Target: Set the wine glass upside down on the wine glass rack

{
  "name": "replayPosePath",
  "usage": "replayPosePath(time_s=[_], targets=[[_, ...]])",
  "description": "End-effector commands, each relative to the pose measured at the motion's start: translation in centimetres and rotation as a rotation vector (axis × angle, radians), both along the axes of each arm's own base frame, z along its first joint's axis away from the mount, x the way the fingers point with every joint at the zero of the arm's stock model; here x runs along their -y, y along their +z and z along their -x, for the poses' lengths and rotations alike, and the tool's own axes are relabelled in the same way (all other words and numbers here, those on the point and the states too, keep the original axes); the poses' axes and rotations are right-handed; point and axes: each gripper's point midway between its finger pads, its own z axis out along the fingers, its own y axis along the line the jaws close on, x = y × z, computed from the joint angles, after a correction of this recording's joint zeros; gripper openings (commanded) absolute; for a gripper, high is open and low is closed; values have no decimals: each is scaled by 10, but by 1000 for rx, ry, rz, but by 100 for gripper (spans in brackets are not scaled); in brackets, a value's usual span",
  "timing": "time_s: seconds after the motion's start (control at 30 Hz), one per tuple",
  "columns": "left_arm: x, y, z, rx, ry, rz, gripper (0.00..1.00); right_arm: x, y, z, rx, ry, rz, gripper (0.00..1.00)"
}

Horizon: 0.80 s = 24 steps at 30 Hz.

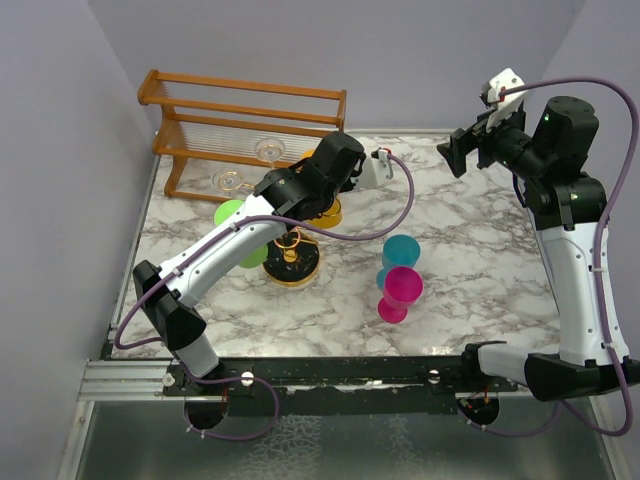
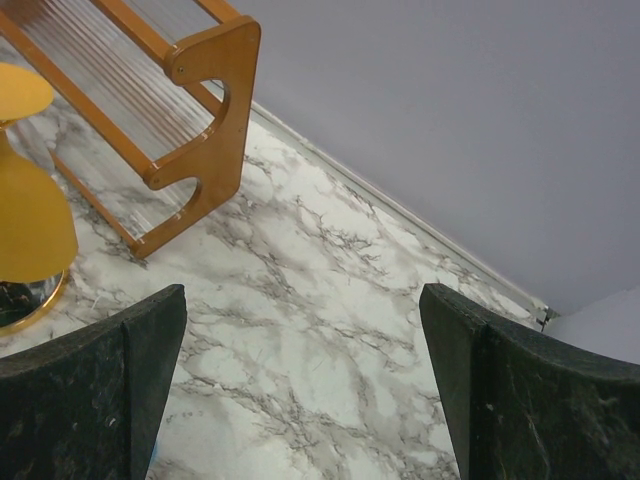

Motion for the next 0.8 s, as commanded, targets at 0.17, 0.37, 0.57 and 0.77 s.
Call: replayPosePath(time_s=[0.17, 0.37, 0.57, 0.77], targets=[[10, -6, 5, -46, -19, 54, 23, -1, 12, 5, 51, 17, -4, 100], [15, -2, 8, -65, -29, 100, 27, -1, 12, 5, 51, 18, -4, 100], [17, 1, 7, -59, -19, 122, 29, -1, 11, 5, 50, 18, -1, 100], [16, 5, 4, -44, -2, 127, 30, 0, 8, 3, 47, 11, 6, 100]])
